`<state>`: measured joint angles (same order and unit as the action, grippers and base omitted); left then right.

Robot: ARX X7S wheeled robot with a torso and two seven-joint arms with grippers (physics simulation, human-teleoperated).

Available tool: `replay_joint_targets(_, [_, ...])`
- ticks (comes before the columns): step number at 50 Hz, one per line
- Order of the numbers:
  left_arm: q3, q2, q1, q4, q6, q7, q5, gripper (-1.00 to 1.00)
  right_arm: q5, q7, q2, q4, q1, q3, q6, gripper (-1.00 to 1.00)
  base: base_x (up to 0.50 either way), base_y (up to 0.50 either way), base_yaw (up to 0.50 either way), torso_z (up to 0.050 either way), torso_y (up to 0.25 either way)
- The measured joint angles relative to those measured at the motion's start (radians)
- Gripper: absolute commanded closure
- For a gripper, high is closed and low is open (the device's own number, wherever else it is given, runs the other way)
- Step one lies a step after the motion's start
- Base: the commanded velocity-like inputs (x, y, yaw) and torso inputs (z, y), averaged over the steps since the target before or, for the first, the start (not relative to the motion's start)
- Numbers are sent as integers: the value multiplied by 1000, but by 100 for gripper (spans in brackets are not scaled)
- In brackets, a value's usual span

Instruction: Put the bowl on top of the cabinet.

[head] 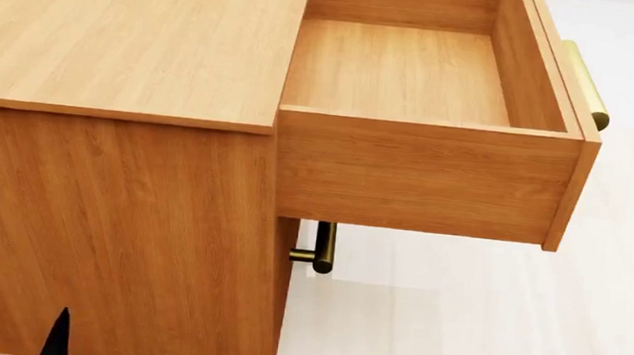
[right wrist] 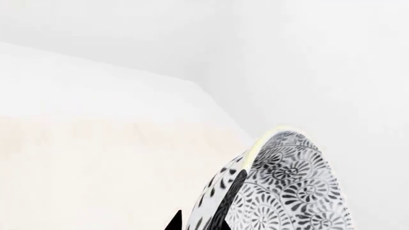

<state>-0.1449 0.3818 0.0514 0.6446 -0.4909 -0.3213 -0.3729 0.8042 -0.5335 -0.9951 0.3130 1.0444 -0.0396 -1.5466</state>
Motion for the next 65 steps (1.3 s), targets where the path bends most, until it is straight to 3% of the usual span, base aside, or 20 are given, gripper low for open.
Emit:
replay_joint_targets(15, [11, 9, 14, 10, 8, -2, -12, -100, 184, -176, -18, -35, 273, -171, -11, 100, 0, 0, 0, 0, 0])
replay_joint_targets(30, [5, 10, 15, 7, 15, -8, -9, -100, 264, -249, 124, -177, 665, -446, -2, 100, 0, 0, 0, 0, 1])
replay_joint_targets(44, [-18, 17, 11, 7, 15, -13, 11, -100, 214, -183, 274, -343, 913, -645, 62, 100, 0, 0, 0, 0, 1])
replay_joint_targets(65, [-20, 33, -6, 22, -9, -12, -5, -100, 41, 50, 550, -695, 1202, -872, 244, 100, 0, 0, 0, 0, 0])
